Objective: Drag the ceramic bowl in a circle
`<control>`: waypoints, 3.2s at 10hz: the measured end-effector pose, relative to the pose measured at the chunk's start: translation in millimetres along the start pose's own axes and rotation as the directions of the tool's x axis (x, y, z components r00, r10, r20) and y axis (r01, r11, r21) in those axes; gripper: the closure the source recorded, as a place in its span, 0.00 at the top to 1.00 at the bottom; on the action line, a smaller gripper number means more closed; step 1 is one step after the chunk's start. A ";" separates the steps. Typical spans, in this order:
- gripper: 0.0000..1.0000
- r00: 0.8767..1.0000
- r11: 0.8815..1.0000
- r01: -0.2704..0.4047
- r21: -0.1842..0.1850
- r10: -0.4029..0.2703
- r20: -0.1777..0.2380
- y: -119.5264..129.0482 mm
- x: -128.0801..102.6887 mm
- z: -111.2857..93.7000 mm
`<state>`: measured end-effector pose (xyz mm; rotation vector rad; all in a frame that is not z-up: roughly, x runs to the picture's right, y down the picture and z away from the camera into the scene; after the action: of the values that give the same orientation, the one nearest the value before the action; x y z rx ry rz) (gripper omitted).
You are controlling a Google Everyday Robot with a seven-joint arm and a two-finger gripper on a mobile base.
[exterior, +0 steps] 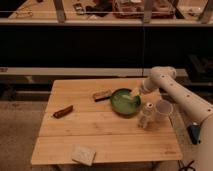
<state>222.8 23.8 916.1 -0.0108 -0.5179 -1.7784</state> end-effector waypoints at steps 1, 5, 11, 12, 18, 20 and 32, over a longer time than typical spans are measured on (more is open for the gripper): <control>0.65 1.000 1.000 0.009 -0.004 -0.009 -0.004 1.5 2.4 2.0; 0.65 0.999 0.999 -0.032 0.037 0.031 0.025 0.6 -5.5 11.5; 0.45 0.987 0.988 -0.102 0.118 0.085 0.138 1.5 -21.1 37.8; 0.38 0.986 0.986 -0.108 0.126 0.089 0.142 2.6 -19.2 38.0; 0.10 0.983 0.985 -0.102 0.138 0.078 0.166 9.3 -10.3 37.9; 0.10 0.984 0.984 -0.096 0.147 0.071 0.166 6.6 -4.9 34.3; 0.10 0.979 0.950 0.088 0.299 -0.138 0.150 -75.2 18.9 12.8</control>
<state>144.7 24.2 907.4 0.0750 -0.9170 -1.8065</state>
